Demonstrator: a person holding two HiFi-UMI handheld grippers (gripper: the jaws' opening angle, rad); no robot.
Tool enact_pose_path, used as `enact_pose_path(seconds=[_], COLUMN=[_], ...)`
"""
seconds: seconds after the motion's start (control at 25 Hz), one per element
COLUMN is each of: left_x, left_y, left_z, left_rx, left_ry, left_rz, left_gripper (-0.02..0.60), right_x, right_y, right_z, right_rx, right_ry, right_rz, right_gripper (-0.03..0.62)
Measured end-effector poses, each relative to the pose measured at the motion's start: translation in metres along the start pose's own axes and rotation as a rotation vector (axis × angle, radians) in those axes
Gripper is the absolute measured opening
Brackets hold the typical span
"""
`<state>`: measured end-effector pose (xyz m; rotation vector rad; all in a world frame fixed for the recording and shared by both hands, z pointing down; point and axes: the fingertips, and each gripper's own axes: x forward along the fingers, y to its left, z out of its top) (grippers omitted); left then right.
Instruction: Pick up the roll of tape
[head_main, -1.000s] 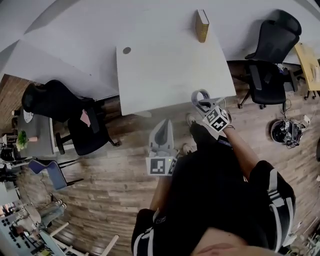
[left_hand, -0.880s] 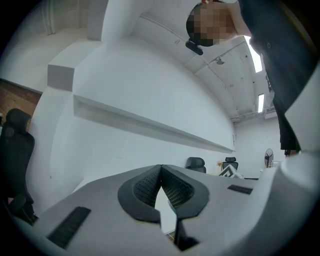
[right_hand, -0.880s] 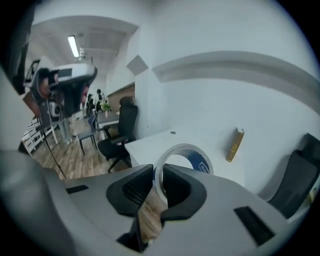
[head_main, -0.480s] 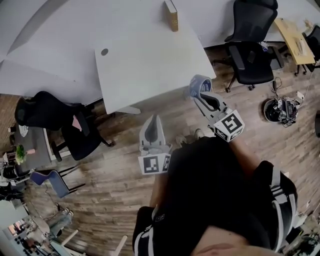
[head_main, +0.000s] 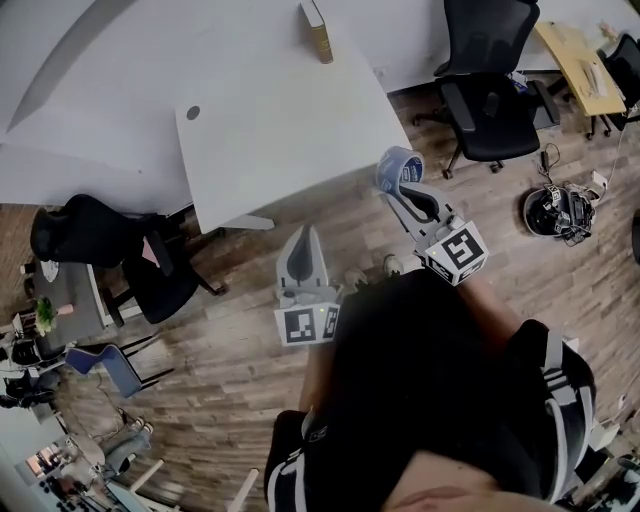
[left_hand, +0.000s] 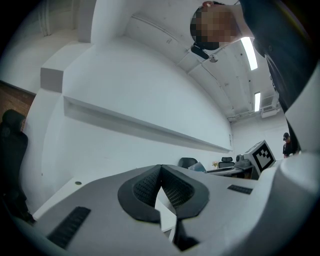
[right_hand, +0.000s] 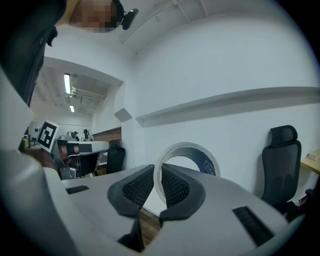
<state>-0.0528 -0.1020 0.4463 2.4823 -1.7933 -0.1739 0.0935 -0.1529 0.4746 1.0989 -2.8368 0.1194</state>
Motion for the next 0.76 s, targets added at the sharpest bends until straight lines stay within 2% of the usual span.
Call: enact_pose_path(seconds=[0.76], left_x=[-0.003], left_y=[-0.018], left_z=[-0.001], left_rx=[0.014], left_ry=[0.001], left_rz=[0.008], left_gripper=[0.021], right_x=[-0.014], right_y=[0.003], right_z=[-0.004], right_rx=[0.032], right_ry=[-0.016], right_rz=[0.026], right_gripper=[0.060])
